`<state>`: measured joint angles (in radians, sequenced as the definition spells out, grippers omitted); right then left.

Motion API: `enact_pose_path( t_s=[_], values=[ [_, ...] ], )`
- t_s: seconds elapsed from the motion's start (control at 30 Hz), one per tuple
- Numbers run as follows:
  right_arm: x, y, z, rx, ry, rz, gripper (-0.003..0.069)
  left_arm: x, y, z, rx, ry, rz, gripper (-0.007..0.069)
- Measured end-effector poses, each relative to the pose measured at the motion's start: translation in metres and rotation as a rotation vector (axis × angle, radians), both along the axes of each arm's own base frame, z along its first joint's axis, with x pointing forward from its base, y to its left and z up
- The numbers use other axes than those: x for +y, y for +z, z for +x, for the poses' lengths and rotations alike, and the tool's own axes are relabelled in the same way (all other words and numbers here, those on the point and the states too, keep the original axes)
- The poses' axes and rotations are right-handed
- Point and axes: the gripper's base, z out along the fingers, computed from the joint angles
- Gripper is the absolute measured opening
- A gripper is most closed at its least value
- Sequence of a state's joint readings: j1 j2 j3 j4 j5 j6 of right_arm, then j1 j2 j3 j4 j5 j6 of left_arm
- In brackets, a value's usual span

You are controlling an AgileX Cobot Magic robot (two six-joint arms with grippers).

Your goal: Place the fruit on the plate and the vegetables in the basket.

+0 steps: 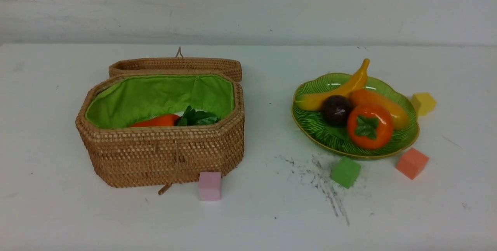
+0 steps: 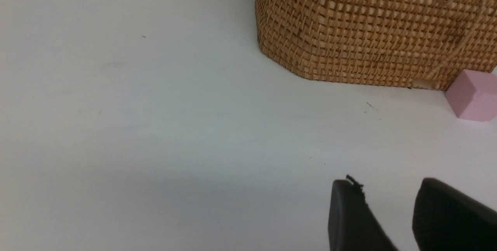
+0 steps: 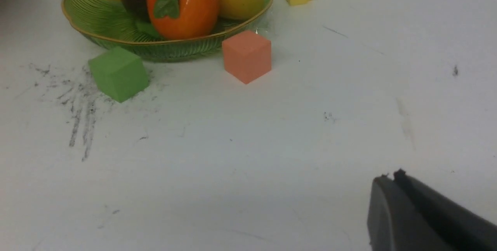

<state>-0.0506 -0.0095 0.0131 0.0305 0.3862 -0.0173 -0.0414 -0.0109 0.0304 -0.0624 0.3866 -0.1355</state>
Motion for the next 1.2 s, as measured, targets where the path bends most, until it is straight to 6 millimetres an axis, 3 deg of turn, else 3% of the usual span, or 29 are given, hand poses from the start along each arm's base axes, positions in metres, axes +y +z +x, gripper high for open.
enact_pose_path(
  t_s=[1.2],
  values=[
    [0.0,-0.0001,0.0,0.0,0.0,0.0,0.0036,0.0,0.0,0.0,0.0,0.0,0.0,0.0239]
  ],
)
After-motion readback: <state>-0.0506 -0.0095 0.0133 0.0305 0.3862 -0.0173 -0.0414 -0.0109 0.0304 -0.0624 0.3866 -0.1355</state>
